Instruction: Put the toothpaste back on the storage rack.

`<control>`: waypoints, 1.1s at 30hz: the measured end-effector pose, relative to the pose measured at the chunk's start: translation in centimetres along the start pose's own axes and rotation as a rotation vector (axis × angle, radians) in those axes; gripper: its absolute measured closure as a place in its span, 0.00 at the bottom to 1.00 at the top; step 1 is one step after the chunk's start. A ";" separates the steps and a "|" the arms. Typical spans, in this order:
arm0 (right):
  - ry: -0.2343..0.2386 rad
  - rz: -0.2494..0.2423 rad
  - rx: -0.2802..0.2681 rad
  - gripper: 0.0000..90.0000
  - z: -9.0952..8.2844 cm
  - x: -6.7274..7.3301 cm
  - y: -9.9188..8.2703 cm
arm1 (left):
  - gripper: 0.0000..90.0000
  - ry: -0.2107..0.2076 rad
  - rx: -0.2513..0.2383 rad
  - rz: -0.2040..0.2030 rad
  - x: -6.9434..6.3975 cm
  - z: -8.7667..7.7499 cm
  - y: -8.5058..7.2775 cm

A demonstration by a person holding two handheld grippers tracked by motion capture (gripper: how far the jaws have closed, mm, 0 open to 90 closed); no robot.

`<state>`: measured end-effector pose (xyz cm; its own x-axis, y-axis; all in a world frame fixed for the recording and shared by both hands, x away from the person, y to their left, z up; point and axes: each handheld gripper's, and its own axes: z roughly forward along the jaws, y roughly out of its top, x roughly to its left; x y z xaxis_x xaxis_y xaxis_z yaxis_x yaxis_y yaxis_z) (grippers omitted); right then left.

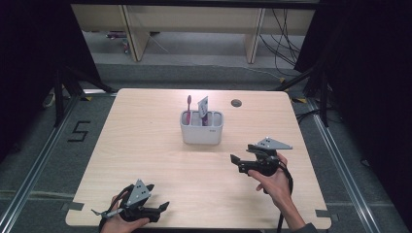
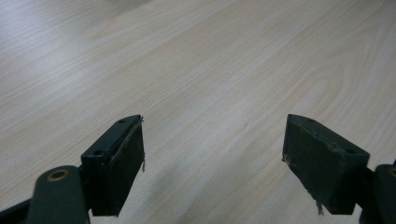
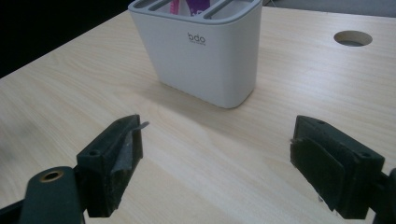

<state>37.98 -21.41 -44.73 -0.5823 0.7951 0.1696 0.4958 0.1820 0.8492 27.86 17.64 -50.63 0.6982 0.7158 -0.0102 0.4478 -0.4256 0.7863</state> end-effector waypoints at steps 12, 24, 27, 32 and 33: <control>-0.001 0.020 0.016 0.20 -1.8 -0.3 -2.4 | 0.23 0.005 -0.002 0.006 -0.1 -0.1 -0.1; 0.023 -0.008 0.061 0.20 -2.8 0.0 -4.6 | 0.23 0.001 -0.014 -0.007 -0.2 -0.1 -0.2; 0.042 0.022 0.070 0.20 -3.1 0.5 -5.1 | 0.23 -0.002 -0.011 -0.006 -0.2 -0.1 -0.2; 0.060 -0.009 0.078 0.20 -3.4 0.8 -5.9 | 0.23 -0.004 -0.008 -0.003 -0.2 0.0 -0.2; 0.060 -0.014 0.073 0.19 -3.4 1.0 -6.1 | 0.23 -0.004 -0.009 -0.003 -0.2 0.0 -0.2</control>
<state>32.19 -23.69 -48.00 -0.6256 0.7568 0.1895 0.5319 0.2361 0.8133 27.63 17.61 -50.78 0.6989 0.7150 -0.0153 0.4454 -0.4184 0.7916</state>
